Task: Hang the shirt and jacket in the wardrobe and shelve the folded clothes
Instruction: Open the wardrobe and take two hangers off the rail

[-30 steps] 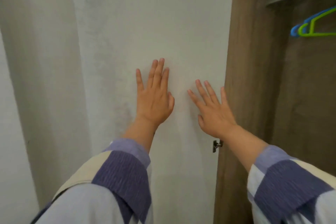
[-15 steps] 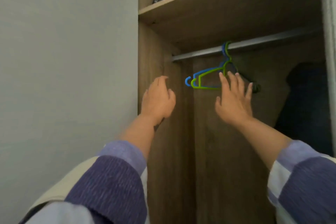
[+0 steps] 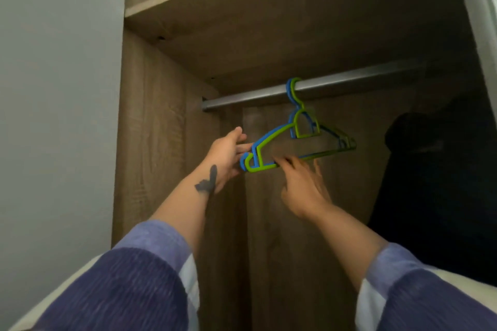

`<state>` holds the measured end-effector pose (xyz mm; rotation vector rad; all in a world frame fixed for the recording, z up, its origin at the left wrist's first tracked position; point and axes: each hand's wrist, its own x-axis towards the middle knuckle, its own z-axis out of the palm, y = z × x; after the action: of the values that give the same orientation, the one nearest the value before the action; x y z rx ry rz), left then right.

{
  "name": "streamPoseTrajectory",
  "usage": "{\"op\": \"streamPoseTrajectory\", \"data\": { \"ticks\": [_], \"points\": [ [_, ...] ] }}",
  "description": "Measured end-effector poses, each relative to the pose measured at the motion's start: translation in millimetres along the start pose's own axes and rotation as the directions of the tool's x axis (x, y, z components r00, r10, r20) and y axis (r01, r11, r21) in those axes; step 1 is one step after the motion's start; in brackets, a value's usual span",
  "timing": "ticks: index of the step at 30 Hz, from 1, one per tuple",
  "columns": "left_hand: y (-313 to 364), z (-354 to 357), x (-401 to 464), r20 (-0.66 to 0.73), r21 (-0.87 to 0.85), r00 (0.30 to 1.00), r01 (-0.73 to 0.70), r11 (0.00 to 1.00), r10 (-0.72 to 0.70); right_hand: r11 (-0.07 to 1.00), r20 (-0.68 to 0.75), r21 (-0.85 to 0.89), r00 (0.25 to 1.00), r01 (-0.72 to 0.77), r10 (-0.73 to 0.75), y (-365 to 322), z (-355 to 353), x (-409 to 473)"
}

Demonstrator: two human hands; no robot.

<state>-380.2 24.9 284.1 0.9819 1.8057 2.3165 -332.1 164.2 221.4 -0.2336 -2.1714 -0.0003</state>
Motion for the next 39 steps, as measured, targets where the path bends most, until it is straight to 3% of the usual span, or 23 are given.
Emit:
{"op": "streamPoseTrajectory", "data": {
  "ticks": [4,8,11,14,19,24,31,37,39],
  "points": [
    [0.8,12.5,11.2,0.082,0.141,0.994,0.055,0.988,-0.067,1.000,-0.131,0.026,0.991,-0.003,0.007,9.0,-1.5,-6.5],
    [4.7,27.6,15.8,0.131,0.294,0.991,-0.078,0.952,0.041,0.996,-0.141,0.066,0.988,-0.055,0.064,16.8,-5.4,-5.1],
    [7.2,36.5,22.4,0.176,0.183,0.973,-0.182,0.966,0.150,0.998,-0.149,-0.004,0.986,-0.070,0.069,18.4,-6.2,-5.1],
    [14.0,36.5,29.6,0.115,0.124,0.970,-0.227,0.966,0.213,0.997,-0.137,-0.019,0.988,-0.069,0.066,15.9,-5.2,-5.3],
    [3.3,24.4,23.8,0.100,0.117,0.982,-0.173,0.978,0.162,0.994,-0.106,-0.013,0.989,-0.107,0.105,9.9,-7.2,-6.3],
    [3.9,29.1,13.7,0.029,0.084,0.977,-0.212,0.974,0.211,0.994,-0.054,-0.007,0.992,-0.112,0.111,0.1,-14.8,-8.0],
    [-0.6,31.0,11.2,0.049,0.256,0.961,-0.276,0.927,0.272,0.986,-0.034,0.033,0.985,-0.166,0.167,-4.5,-23.4,-9.2],
    [-29.1,10.2,-16.4,-0.049,0.326,0.970,-0.212,0.921,0.240,0.972,-0.022,0.084,0.975,-0.218,0.221,-5.1,-22.9,-13.2],
    [-41.2,2.7,-34.8,-0.059,0.325,0.972,-0.196,0.925,0.227,0.946,-0.011,0.194,0.964,-0.260,0.267,-9.2,-16.5,-16.2]
  ]
}}
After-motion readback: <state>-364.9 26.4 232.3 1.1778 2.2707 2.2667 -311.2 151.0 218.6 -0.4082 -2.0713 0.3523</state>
